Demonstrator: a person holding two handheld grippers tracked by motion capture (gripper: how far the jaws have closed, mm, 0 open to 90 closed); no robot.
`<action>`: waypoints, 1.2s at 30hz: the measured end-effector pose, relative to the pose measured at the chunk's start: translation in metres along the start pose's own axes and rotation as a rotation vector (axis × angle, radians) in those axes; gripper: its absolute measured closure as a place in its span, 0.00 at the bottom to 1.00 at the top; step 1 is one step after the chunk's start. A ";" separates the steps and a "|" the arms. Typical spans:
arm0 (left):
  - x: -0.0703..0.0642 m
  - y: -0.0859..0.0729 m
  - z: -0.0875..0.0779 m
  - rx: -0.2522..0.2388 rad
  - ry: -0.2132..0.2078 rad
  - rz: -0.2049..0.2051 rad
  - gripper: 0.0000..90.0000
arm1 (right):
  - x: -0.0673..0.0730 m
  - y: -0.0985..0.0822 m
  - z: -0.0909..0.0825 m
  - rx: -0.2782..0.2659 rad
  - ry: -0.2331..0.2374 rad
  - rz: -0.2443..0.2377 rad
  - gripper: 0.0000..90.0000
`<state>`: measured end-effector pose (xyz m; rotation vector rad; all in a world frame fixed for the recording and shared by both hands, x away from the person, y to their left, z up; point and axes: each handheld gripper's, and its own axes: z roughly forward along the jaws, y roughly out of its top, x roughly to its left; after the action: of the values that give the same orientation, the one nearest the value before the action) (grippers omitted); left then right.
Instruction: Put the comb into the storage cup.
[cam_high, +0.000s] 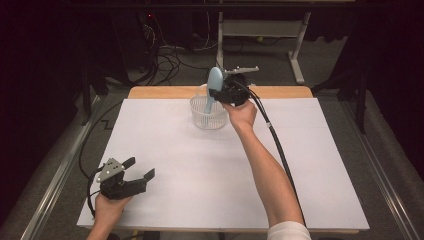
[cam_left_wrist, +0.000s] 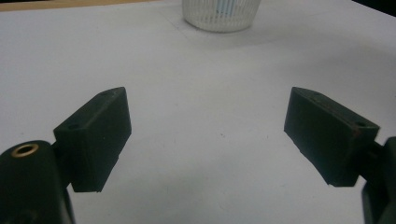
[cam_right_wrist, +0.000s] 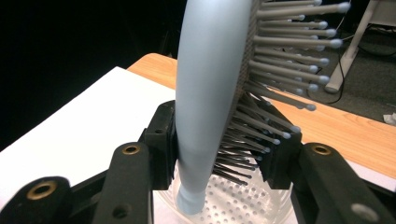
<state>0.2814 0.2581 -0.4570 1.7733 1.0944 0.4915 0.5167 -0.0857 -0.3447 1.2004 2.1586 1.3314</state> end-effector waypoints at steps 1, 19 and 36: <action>0.000 0.000 0.000 -0.001 0.000 -0.001 0.16 | 0.000 -0.001 0.001 0.002 0.001 -0.002 0.62; 0.001 0.000 0.000 -0.001 -0.001 0.001 0.16 | -0.003 -0.009 0.006 0.038 -0.001 0.012 0.58; 0.001 0.000 0.001 0.000 0.002 0.001 0.16 | -0.017 -0.012 -0.002 0.087 -0.051 0.038 0.48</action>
<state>0.2820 0.2583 -0.4576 1.7742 1.0948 0.4944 0.5195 -0.1024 -0.3569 1.2995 2.1885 1.2200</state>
